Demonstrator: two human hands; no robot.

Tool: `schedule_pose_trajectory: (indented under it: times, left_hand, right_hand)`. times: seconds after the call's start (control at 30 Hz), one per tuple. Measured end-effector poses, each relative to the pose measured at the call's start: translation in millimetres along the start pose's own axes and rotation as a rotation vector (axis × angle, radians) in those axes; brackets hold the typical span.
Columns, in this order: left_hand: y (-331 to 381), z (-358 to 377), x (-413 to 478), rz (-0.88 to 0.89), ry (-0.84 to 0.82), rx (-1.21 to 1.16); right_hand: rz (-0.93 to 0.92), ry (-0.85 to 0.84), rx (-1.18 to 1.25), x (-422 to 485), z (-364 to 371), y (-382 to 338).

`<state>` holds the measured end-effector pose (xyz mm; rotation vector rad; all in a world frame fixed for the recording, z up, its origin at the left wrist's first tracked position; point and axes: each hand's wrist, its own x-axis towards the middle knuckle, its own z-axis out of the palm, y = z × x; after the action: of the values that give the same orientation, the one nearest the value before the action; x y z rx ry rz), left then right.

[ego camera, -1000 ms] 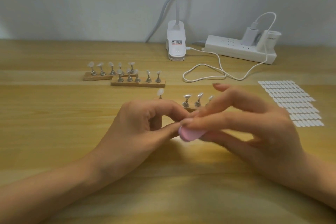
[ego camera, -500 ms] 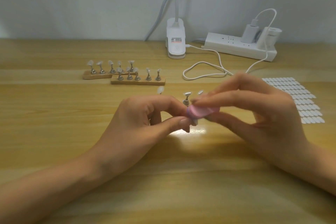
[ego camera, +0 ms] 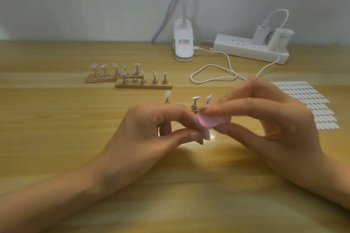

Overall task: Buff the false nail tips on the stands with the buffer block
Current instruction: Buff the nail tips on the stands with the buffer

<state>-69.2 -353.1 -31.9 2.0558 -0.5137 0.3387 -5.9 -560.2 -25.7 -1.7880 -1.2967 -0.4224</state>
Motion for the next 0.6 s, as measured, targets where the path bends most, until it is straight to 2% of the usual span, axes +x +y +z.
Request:
schedule_pose_trajectory:
  times: [0.07, 0.2, 0.3, 0.43, 0.53, 0.6]
  left_hand:
    - [-1.9, -0.9, 0.5, -0.022, 0.002, -0.017]
    - [-6.0, -1.1, 0.9, -0.071, 0.005, -0.083]
    - [-9.2, -0.6, 1.9, -0.108, 0.000, -0.145]
    - [-7.7, -1.3, 3.2, -0.148, -0.021, -0.174]
    - [-5.9, -0.7, 4.0, -0.180, -0.027, -0.206]
    - [-6.3, -0.1, 4.9, -0.185, -0.020, -0.210]
  right_hand:
    - [-0.028, -0.028, -0.024, -0.2, 2.3, -0.5]
    - [0.029, -0.005, -0.018, 0.6, 0.7, 0.9]
    - [-0.024, -0.048, -0.028, 0.6, 4.2, 0.7]
    - [0.048, 0.004, -0.018, 3.9, 2.1, 4.4]
    - [-0.024, -0.049, -0.011, 1.5, 5.6, 2.6]
    - [0.004, -0.019, -0.023, 2.1, 4.3, 5.5]
